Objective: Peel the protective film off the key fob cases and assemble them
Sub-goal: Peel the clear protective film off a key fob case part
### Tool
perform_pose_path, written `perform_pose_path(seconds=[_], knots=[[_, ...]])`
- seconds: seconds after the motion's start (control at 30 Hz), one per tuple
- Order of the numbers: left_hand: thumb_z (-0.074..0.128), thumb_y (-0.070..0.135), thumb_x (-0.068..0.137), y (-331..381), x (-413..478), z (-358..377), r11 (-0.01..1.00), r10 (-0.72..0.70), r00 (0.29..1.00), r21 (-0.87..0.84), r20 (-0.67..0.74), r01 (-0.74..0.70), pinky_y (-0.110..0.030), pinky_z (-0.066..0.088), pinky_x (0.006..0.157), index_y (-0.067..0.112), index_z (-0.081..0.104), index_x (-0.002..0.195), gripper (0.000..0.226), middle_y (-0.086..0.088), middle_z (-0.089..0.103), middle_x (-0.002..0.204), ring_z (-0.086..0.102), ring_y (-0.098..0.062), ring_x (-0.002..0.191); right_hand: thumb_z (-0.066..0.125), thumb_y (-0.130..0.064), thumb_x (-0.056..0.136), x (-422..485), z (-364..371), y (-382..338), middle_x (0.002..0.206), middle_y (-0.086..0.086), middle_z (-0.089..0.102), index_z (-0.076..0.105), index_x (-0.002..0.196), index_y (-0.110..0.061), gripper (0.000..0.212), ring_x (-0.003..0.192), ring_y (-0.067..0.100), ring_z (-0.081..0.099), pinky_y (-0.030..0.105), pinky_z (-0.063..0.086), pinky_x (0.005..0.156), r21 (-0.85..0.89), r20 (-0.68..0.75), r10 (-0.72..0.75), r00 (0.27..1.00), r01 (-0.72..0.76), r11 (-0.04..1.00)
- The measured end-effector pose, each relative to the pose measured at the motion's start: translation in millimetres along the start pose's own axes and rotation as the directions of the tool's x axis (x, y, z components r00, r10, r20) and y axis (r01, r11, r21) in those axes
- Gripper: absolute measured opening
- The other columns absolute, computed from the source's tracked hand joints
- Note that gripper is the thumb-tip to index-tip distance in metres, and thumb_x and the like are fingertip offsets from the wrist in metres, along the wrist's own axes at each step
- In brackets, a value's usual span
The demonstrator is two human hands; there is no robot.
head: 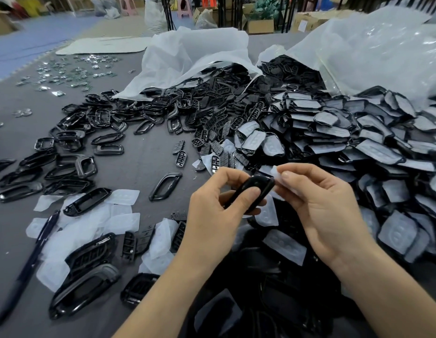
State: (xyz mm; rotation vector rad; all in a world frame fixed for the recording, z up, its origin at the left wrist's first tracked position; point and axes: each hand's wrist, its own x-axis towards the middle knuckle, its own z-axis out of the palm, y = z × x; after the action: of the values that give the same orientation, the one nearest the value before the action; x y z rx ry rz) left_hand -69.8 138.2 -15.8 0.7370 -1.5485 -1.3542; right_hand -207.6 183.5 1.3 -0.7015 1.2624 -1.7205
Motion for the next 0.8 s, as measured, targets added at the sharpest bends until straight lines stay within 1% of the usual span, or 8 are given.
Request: perform_pose_path(seconds=[0.17, 0.37, 0.43, 0.5, 0.57, 0.6, 0.67, 0.8], knots=[[0.066, 0.011, 0.087, -0.6, -2.5, 1.7, 1.0, 0.002, 0.999, -0.022, 0.052, -0.001, -0.024, 0.056, 0.064, 0.027, 0.061, 0.08, 0.018, 0.003, 0.07, 0.075, 0.072, -0.019, 0.069, 0.045, 0.014, 0.081, 4.6, -8.7, -7.4, 0.058, 0.003, 0.056, 0.06, 0.055, -0.011, 0.04, 0.061, 0.015, 0.064, 0.023, 0.054, 0.058, 0.089, -0.106, 0.0, 0.994, 0.01, 0.996], [0.064, 0.015, 0.085, -3.5, -3.6, 3.0, 0.999, -0.038, 0.999, -0.006, 0.034, 0.039, -0.029, 0.058, 0.061, 0.029, 0.059, 0.079, 0.015, 0.003, 0.068, 0.077, 0.072, -0.02, 0.064, 0.035, 0.021, 0.072, 1.2, -4.3, -1.9, 0.055, 0.002, 0.058, 0.056, 0.047, -0.01, 0.045, 0.047, 0.012, 0.053, 0.018, 0.04, 0.041, -0.056, 0.026, 0.073, 0.997, -0.072, 0.996], [0.064, 0.01, 0.087, -3.9, -3.3, 1.3, 0.999, -0.047, 0.999, -0.009, 0.005, 0.047, -0.027, 0.057, 0.059, 0.028, 0.06, 0.079, 0.02, 0.003, 0.068, 0.076, 0.071, -0.019, 0.062, 0.045, 0.011, 0.079, -0.7, -2.4, -1.2, 0.06, 0.006, 0.056, 0.061, 0.056, -0.009, 0.034, 0.046, 0.013, 0.05, 0.019, 0.036, 0.038, -0.047, 0.093, 0.133, 0.987, -0.129, 0.99], [0.064, 0.005, 0.089, -3.7, -2.5, -0.6, 0.998, -0.064, 0.997, -0.01, -0.034, 0.064, -0.024, 0.055, 0.058, 0.028, 0.06, 0.077, 0.026, 0.003, 0.066, 0.076, 0.071, -0.017, 0.061, 0.063, -0.017, 0.085, -4.5, -0.4, -2.8, 0.066, 0.005, 0.057, 0.063, 0.074, -0.009, 0.014, 0.047, 0.013, 0.05, 0.019, 0.035, 0.037, -0.075, 0.178, 0.153, 0.972, -0.142, 0.987], [0.065, 0.006, 0.089, -4.8, -1.3, -2.6, 0.997, -0.055, 0.996, 0.044, -0.073, 0.058, -0.026, 0.056, 0.059, 0.031, 0.06, 0.075, 0.029, 0.004, 0.065, 0.075, 0.071, -0.019, 0.063, 0.074, -0.035, 0.071, -8.2, 1.9, -2.6, 0.072, 0.003, 0.057, 0.061, 0.085, -0.007, 0.034, 0.046, 0.013, 0.05, 0.018, 0.034, 0.036, -0.159, 0.211, 0.149, 0.966, -0.116, 0.98], [0.067, 0.009, 0.088, -5.3, -1.0, -3.3, 0.996, -0.045, 0.996, 0.079, -0.082, 0.051, -0.029, 0.057, 0.061, 0.032, 0.06, 0.076, 0.027, 0.005, 0.065, 0.076, 0.071, -0.022, 0.067, 0.076, -0.034, 0.066, -9.2, 3.3, -1.2, 0.072, 0.003, 0.057, 0.061, 0.088, -0.006, 0.038, 0.046, 0.013, 0.05, 0.018, 0.035, 0.037, -0.203, 0.196, 0.126, 0.972, -0.086, 0.975], [0.068, 0.012, 0.086, -6.0, -0.6, -4.5, 0.99, -0.029, 0.996, 0.133, -0.084, 0.04, -0.033, 0.057, 0.067, 0.032, 0.06, 0.078, 0.023, 0.005, 0.065, 0.077, 0.069, -0.025, 0.075, 0.076, -0.017, 0.074, -10.7, 6.6, 2.0, 0.066, 0.003, 0.057, 0.063, 0.09, -0.004, 0.025, 0.045, 0.013, 0.049, 0.019, 0.036, 0.037, -0.245, 0.161, 0.071, 0.984, -0.03, 0.969], [0.065, 0.002, 0.087, -2.0, -1.4, -2.5, 0.993, -0.069, 0.997, 0.091, -0.03, 0.071, -0.016, 0.052, 0.063, 0.022, 0.062, 0.085, 0.021, 0.01, 0.068, 0.076, 0.065, -0.002, 0.07, 0.066, 0.0, 0.084, -7.4, 5.0, 5.5, 0.057, 0.003, 0.057, 0.064, 0.083, -0.002, 0.003, 0.046, 0.013, 0.051, 0.02, 0.041, 0.041, -0.2, 0.084, 0.017, 0.996, 0.0, 0.98]])
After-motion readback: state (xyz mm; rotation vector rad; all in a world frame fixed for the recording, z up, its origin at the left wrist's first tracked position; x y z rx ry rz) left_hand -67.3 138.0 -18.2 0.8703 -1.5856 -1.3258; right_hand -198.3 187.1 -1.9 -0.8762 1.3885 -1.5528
